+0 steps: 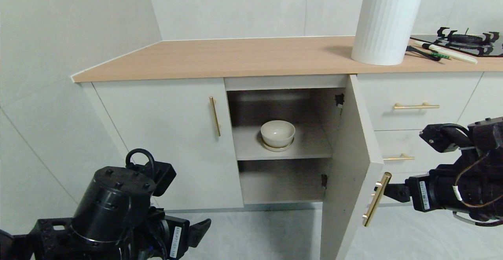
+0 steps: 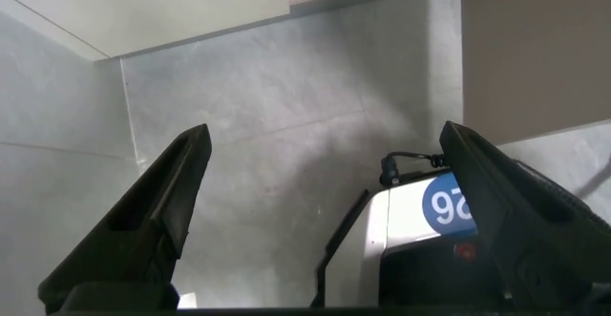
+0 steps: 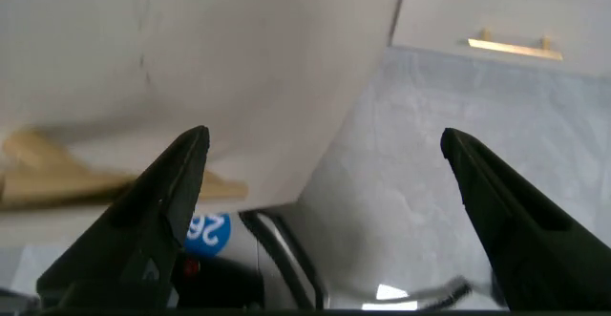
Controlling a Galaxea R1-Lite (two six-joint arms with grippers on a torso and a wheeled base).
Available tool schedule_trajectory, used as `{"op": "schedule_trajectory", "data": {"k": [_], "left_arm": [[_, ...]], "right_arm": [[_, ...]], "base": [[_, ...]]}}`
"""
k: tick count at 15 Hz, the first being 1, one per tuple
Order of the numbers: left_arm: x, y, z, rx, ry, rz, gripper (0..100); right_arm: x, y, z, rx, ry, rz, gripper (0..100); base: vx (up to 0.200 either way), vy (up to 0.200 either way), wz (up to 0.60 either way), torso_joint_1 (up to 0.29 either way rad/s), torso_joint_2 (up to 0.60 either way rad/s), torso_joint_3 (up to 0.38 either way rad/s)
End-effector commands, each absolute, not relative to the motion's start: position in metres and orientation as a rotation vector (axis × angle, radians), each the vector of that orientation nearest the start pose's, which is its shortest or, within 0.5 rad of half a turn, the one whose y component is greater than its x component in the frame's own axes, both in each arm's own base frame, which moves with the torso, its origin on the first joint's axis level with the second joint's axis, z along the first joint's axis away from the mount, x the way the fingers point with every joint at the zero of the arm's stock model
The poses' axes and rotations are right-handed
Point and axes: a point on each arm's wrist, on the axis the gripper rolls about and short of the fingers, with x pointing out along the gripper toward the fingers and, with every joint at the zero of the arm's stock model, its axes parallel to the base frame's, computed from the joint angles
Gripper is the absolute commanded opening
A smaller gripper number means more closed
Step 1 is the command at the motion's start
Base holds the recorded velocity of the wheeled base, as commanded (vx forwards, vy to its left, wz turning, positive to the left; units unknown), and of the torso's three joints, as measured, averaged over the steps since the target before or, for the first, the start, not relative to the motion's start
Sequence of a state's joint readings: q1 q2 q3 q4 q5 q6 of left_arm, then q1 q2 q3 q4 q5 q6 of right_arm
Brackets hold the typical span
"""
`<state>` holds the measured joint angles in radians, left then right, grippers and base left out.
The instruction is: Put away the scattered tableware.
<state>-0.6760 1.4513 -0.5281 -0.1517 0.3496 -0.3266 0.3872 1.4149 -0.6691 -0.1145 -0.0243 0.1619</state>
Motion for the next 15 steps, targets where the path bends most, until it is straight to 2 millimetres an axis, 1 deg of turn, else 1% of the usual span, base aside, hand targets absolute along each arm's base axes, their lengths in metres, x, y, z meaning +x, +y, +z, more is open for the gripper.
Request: {"op": "schedule_trajectory", "data": {"k": [1,3,5,6,8,10,15], "left_arm": [[0.162,-0.120,0.136,0.062,0.701,-0.195,100],[0.163,-0.120,0.136,0.058,0.695,-0.196,100],[0.163,-0.120,0.137,0.050,0.681,-0.196,100],[0.164,-0.121,0.137,0.048,0.678,-0.197,100],[0.164,-0.121,0.135,0.050,0.682,-0.197,100],[0.164,-0.121,0.136,0.046,0.678,-0.196,100],[0.165,-0.121,0.137,0.041,0.673,-0.195,100]], "right_arm": [[0.220,0.100,0.163,0.005,0.670,0.338,100],[0.241,0.119,0.164,-0.006,0.665,0.368,100],[0.257,0.132,0.156,-0.015,0.689,0.382,100],[0.263,0.136,0.147,-0.017,0.707,0.381,100],[0.272,0.141,0.131,-0.013,0.716,0.369,100],[0.281,0.146,0.125,0.065,0.687,0.357,100],[0.294,0.153,0.119,0.174,0.621,0.344,100]], "base": [[0.000,0.000,0.00,0.000,0.00,0.000],[0.000,0.000,0.00,0.000,0.00,0.000],[0.000,0.000,0.00,0.000,0.00,0.000],[0.000,0.000,0.00,0.000,0.00,0.000],[0.000,0.000,0.00,0.000,0.00,0.000],[0.000,0.000,0.00,0.000,0.00,0.000],[0.000,0.000,0.00,0.000,0.00,0.000]]}}
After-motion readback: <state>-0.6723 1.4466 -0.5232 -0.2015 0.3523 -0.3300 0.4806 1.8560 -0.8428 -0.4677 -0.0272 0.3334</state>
